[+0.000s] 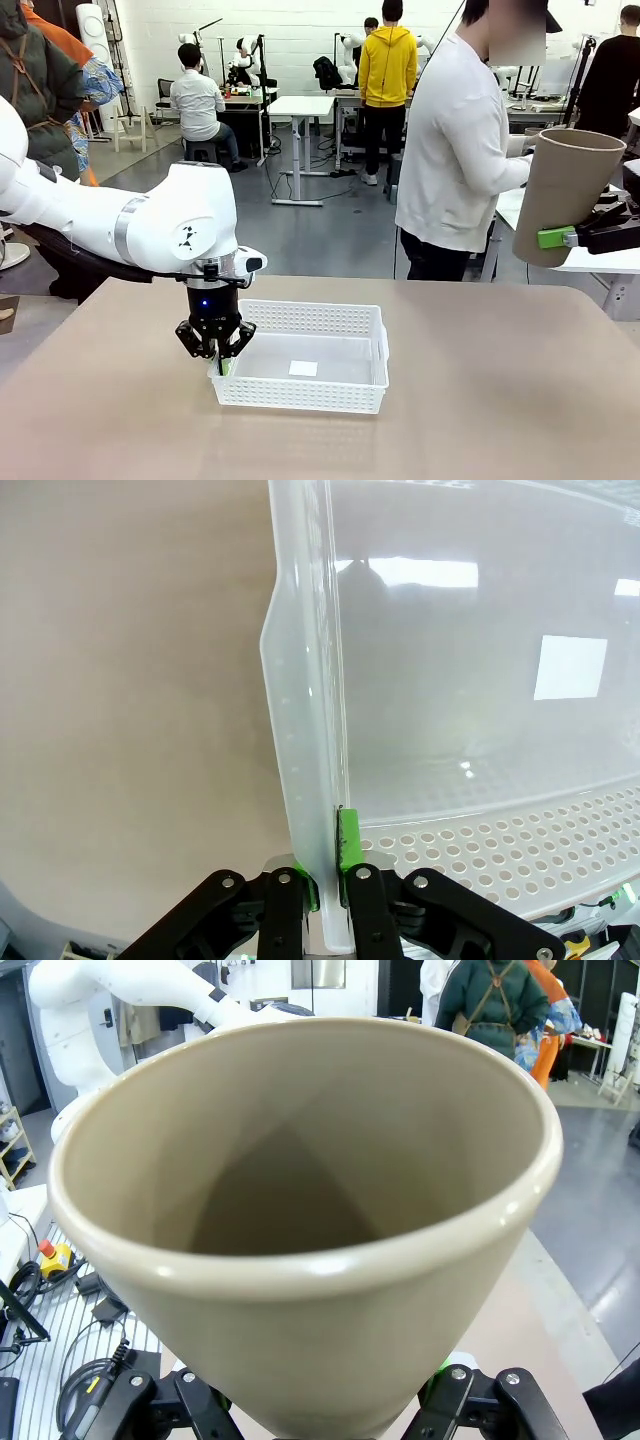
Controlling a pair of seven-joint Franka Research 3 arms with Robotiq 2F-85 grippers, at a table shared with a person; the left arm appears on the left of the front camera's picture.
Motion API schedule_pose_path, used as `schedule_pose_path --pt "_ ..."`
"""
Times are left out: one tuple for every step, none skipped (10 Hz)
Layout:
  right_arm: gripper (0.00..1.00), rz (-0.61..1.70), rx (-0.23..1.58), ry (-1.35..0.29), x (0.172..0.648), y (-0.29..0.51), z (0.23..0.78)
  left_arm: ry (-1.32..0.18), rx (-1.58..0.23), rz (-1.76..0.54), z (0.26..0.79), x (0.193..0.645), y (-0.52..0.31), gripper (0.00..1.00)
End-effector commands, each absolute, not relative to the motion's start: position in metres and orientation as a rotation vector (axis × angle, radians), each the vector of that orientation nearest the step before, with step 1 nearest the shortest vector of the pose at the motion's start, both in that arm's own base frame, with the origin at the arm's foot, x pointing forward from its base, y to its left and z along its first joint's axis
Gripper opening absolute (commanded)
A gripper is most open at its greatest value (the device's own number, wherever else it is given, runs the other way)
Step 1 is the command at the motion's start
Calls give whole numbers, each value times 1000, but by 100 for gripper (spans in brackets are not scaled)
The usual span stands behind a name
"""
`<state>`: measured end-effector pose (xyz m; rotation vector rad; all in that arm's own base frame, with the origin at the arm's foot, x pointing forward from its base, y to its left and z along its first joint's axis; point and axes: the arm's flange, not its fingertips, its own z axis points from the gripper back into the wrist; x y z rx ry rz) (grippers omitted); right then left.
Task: Clean and organize the cups into the basket.
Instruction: Pick up the Organizing basket and move it to the center of the table, then pick up the Reusable plastic cup from the right side of the table and place it inside the Organizing basket.
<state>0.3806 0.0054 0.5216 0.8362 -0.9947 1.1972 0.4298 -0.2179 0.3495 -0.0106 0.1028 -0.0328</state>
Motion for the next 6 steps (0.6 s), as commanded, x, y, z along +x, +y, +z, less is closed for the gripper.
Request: schedule_pose_path --pt "64 1211 835 -992 379 6 523 102 -10 -33 349 430 -218 0" --pt "80 1197 836 -995 381 5 522 102 -10 -33 349 430 -218 0" --pt "80 1233 742 -903 392 41 546 102 -10 -33 349 430 -218 0" --pt "80 1252 658 -782 412 84 569 102 -10 -33 349 430 -218 0" --pt "80 1250 589 -682 433 120 581 102 -10 -33 349 430 -218 0" --pt "80 1253 527 -582 451 155 585 102 -10 -33 349 430 -218 0"
